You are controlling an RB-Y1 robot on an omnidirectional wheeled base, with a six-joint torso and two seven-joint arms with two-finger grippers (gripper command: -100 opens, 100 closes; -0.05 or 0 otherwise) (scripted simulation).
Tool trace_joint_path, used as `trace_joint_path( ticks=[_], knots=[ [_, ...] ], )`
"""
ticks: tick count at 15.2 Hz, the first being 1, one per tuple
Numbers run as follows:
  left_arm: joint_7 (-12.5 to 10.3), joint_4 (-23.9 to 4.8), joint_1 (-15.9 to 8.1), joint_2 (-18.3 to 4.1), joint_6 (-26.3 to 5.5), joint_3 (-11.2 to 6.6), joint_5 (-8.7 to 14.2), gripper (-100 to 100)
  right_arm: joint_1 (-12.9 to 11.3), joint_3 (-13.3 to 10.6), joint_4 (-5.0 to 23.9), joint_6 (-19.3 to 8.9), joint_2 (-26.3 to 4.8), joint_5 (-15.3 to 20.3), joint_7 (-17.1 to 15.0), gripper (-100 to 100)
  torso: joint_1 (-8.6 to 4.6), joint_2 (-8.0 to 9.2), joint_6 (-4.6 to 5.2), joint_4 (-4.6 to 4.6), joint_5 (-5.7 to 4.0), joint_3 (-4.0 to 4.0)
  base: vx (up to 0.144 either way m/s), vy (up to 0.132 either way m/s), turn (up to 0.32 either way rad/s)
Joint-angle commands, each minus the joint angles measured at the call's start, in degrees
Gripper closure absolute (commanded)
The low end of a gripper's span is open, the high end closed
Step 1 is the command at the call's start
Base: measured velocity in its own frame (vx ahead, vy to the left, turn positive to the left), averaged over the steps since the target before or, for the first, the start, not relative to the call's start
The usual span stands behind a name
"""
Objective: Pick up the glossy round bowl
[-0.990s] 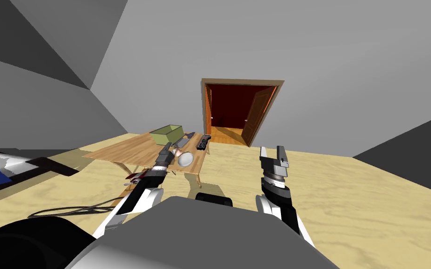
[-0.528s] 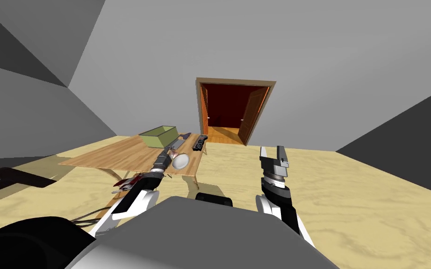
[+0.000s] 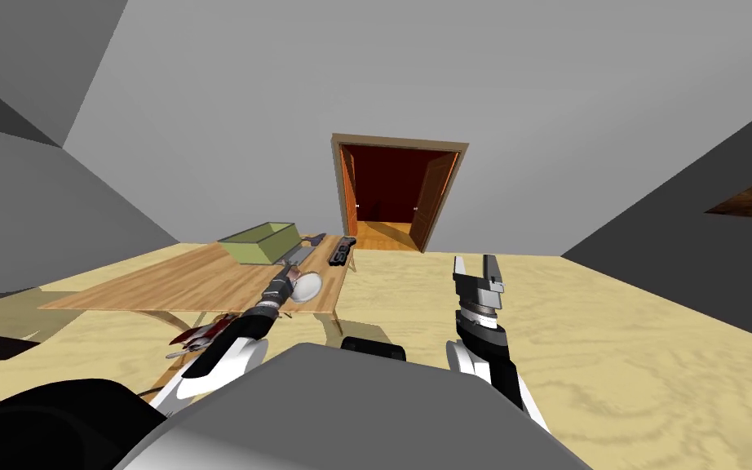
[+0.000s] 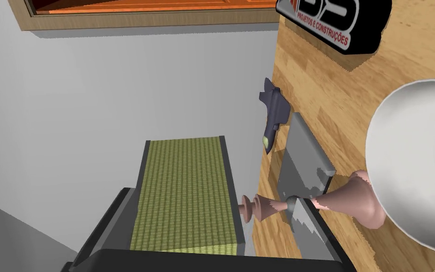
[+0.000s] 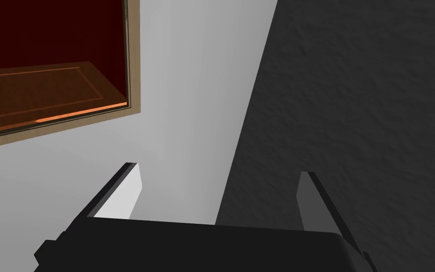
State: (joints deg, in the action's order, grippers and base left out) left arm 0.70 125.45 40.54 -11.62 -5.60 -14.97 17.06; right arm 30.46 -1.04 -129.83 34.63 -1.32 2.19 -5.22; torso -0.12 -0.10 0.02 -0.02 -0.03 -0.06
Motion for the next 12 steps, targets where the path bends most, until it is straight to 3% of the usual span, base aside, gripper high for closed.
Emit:
trace_joint_path(
  ticks=[1, 2, 3, 5, 6, 8, 9, 11, 12],
  knots=[
    [-0.25, -0.57, 0.91, -0.23, -2.86, -0.81, 0.96, -100, 0.0, 0.0, 0.0, 0.0, 0.0, 0.0, 0.0, 0, 0.0, 0.0, 0.0, 0.0, 0.0, 0.0, 0.038, -0.028, -0.152],
    [-0.25, -0.57, 0.91, -0.23, -3.08, -0.81, 0.96, -100, 0.0, 0.0, 0.0, 0.0, 0.0, 0.0, 0.0, 0, 0.0, -0.01, 0.0, 0.0, 0.0, 0.0, 0.031, -0.014, -0.067],
    [-0.4, -1.17, 1.75, -0.19, -5.33, -1.94, 2.1, -100, 0.0, 0.0, 0.0, 0.0, 0.0, 0.0, 0.0, 0, 0.02, 0.0, -0.02, 0.0, 0.01, 0.0, 0.043, -0.021, -0.163],
    [-0.4, -1.17, 1.75, -0.19, -6.53, -1.94, 2.1, -100, 0.0, 0.0, 0.0, 0.0, 0.0, 0.0, 0.0, 0, 0.04, -0.03, -0.01, -0.01, 0.0, -0.02, 0.041, -0.013, -0.099],
    [-0.55, -1.77, 2.59, -0.11, -8.33, -3.08, 3.25, -100, 0.01, 0.01, 0.0, 0.0, 0.0, 0.0, 0.0, 0, 0.05, -0.01, -0.02, -0.01, 0.01, -0.01, 0.039, -0.012, -0.113],
    [-0.55, -1.77, 2.59, -0.11, -10.01, -3.08, 3.25, -100, 0.0, 0.0, 0.0, 0.0, 0.0, 0.0, 0.0, 0, 0.06, -0.03, 0.0, -0.01, 0.01, -0.02, 0.04, -0.01, -0.118],
    [-0.7, -2.38, 3.44, 0.02, -11.4, -4.23, 4.4, -100, 0.0, 0.0, 0.0, 0.0, 0.0, 0.0, 0.0, 0, 0.07, -0.02, -0.01, -0.01, 0.02, -0.01, 0.047, -0.004, -0.134],
    [-0.7, -2.38, 3.44, 0.02, -13.51, -4.23, 4.4, -100, 0.0, 0.0, 0.0, 0.0, 0.0, 0.0, 0.0, 0, 0.1, -0.07, 0.0, -0.01, 0.02, -0.04, 0.05, 0.0, -0.1],
    [-0.85, -2.98, 4.29, 0.17, -15.29, -5.37, 5.55, -100, 0.01, 0.01, 0.0, 0.0, 0.0, 0.0, 0.0, 0, 0.1, -0.05, -0.02, -0.01, 0.02, -0.03, 0.051, -0.006, -0.121]
  ],
)
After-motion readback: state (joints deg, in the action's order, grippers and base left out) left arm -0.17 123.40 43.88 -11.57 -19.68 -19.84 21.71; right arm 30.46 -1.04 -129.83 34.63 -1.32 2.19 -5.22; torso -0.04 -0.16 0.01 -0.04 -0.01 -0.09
